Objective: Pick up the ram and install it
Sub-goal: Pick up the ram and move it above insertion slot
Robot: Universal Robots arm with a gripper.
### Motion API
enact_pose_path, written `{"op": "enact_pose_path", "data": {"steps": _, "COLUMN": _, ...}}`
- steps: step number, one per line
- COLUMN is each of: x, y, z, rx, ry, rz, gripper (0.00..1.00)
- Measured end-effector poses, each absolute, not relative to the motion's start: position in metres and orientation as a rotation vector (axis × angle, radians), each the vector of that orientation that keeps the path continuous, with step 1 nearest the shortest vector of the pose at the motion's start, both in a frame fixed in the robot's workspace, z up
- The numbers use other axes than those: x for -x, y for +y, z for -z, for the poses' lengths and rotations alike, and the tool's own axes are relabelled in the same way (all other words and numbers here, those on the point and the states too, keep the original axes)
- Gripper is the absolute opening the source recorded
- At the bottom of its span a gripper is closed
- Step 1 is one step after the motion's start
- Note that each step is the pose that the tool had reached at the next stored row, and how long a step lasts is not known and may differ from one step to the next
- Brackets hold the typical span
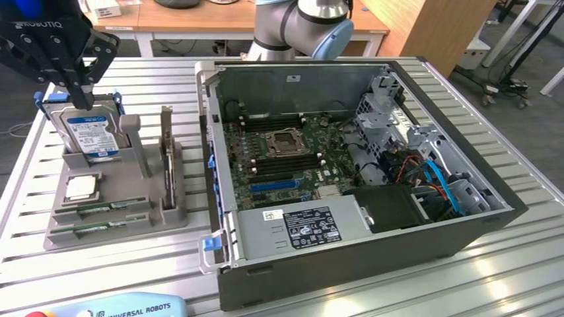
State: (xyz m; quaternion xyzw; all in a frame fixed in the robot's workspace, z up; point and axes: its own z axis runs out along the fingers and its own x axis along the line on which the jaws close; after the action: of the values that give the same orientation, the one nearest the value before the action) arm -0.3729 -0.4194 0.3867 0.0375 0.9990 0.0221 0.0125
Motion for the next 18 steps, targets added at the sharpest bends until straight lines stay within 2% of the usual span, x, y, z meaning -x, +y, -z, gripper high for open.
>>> {"op": "enact_pose_path", "data": {"steps": 10, "x": 0.3725, "y": -0.4194, "z": -0.3867, "rx": -0.105, "ry": 3.114, "rz": -0.069, "gripper": 0.1}}
{"op": "enact_pose_path", "data": {"steps": 18, "x": 0.3725, "y": -0.4194, "z": -0.3865, "rx": 0.093, "ry": 3.117, "rz": -0.071, "gripper": 0.1}}
